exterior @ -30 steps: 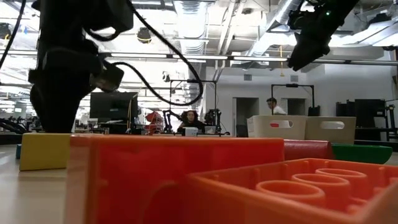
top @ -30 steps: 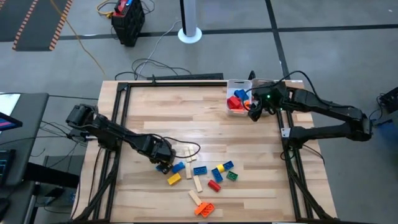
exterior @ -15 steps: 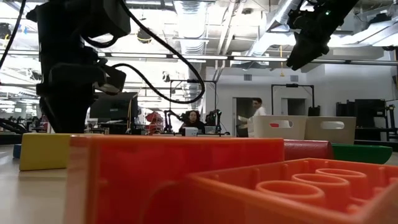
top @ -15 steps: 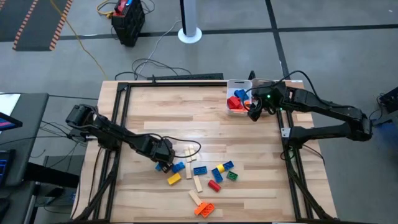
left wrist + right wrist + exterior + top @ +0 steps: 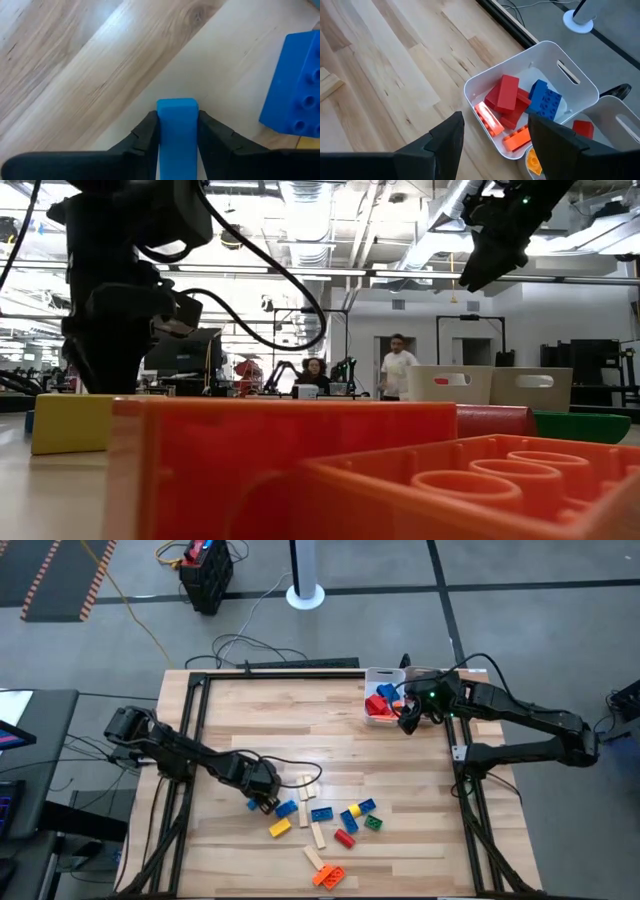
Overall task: Sort blocks by size
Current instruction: Put the large blue wooden block into the white bin
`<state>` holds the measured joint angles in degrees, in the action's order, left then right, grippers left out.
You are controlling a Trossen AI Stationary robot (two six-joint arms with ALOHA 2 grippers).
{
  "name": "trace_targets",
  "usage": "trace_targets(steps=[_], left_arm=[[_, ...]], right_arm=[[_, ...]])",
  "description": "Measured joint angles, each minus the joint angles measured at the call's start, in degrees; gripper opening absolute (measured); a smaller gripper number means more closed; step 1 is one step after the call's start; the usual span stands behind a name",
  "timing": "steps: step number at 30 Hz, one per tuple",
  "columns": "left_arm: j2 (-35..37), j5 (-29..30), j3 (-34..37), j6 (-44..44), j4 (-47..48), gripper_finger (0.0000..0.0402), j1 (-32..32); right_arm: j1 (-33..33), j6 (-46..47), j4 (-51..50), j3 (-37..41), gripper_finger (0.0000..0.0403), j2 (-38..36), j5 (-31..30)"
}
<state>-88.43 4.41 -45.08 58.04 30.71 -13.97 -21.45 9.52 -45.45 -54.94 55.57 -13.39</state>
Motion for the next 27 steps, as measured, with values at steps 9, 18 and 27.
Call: trace_targets(steps=[9, 18, 27], left_arm=[[5.1, 2.4, 0.1, -8.7, -4.2, 0.0099, 10.1], [11.6, 1.3, 0.1, -25.3, -30.6, 0.0101, 23.9], [7.2, -5.9, -0.3, -30.5, -58.9, 0.0103, 30.0]], right_arm=[[1.9, 3.0, 0.5, 0.0, 0.0249, 0.0, 0.7], [6.9, 7.5, 4.8, 0.0, 0.0249, 0.0, 2.8], [11.6, 9.9, 17.9, 0.0, 0.0249, 3.0, 3.0]])
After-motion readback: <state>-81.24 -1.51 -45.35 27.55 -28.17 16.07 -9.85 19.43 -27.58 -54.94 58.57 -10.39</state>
